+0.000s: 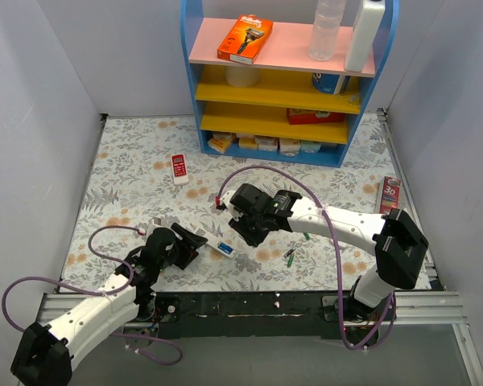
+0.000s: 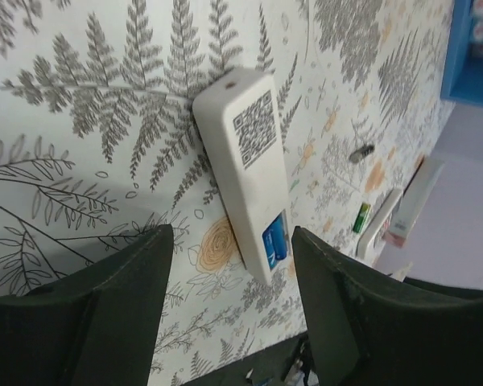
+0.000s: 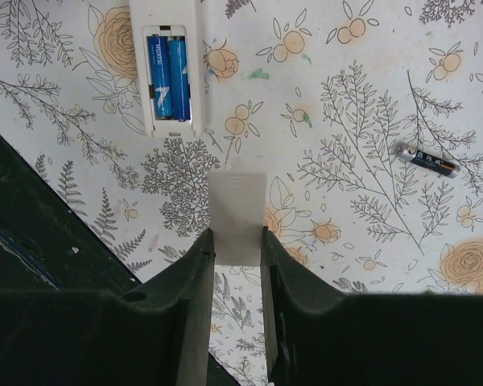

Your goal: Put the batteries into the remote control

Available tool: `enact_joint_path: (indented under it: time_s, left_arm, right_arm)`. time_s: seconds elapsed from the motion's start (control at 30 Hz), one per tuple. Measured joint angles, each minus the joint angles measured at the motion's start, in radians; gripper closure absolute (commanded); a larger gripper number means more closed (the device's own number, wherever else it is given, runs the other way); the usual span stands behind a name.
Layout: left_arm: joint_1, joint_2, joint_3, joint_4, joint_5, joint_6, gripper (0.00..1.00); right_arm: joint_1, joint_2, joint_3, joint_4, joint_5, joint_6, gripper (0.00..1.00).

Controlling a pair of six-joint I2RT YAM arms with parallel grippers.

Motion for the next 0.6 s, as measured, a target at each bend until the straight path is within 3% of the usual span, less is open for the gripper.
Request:
enact_joint_path:
  time_s: [0.13,0.23,0.43,0.6]
  left_arm:
    - [0.012,0.026,0.13,-0.152,-0.137,0.023,0.23]
    - [0.051,0.172,0.27,-0.177,-0.195,0.121,0.22]
    - [0.189,0.465,0.385,-0.084,-0.128,0.311,0.22]
    - [0.204,0.533,0.383,-0.061,-0.064,0.381,0.26]
  right_arm:
    - [0.0,0.0,0.005,-0.005,0.0,-0.004,0.83]
    - [0.0,0.0,0.005,-0.005,0.0,-0.004,0.83]
    - [0.0,-0.005,-0.003,-0.004,-0.004,-0.003,0.83]
    - [0.0,-0.039,-0.035,-0.006,-0.008,-0.003,0.83]
